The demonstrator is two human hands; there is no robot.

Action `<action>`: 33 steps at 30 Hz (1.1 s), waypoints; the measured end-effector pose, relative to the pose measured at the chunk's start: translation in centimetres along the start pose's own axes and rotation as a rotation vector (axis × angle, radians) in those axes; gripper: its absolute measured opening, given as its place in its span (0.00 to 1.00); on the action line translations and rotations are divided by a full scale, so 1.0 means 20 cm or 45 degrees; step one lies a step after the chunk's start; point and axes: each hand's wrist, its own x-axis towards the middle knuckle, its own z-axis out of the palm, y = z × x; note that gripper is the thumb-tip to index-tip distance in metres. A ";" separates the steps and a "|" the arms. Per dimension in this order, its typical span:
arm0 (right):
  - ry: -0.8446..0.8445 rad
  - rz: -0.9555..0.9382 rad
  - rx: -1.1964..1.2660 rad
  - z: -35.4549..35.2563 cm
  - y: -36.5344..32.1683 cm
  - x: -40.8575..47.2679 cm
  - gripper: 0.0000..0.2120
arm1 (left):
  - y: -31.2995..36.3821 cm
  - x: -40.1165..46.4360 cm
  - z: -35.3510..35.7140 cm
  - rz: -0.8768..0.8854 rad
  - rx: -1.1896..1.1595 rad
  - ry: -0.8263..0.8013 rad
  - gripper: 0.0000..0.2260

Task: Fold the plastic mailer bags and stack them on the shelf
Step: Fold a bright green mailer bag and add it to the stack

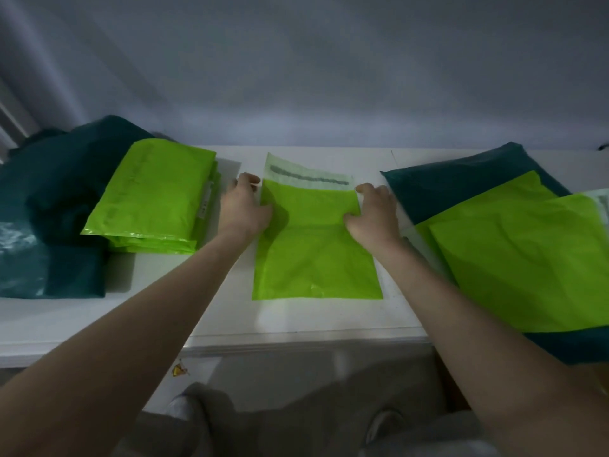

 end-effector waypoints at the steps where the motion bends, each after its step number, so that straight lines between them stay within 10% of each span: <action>1: 0.010 -0.076 -0.053 0.00 -0.01 0.00 0.23 | 0.00 0.01 0.00 0.100 0.120 0.017 0.22; 12: -0.257 -0.444 -0.411 0.18 -0.10 0.14 0.25 | 0.03 0.07 0.20 0.517 0.639 -0.381 0.25; 33: -0.216 -0.126 -0.506 0.20 -0.03 0.14 0.37 | 0.00 0.07 0.22 0.206 0.790 -0.329 0.36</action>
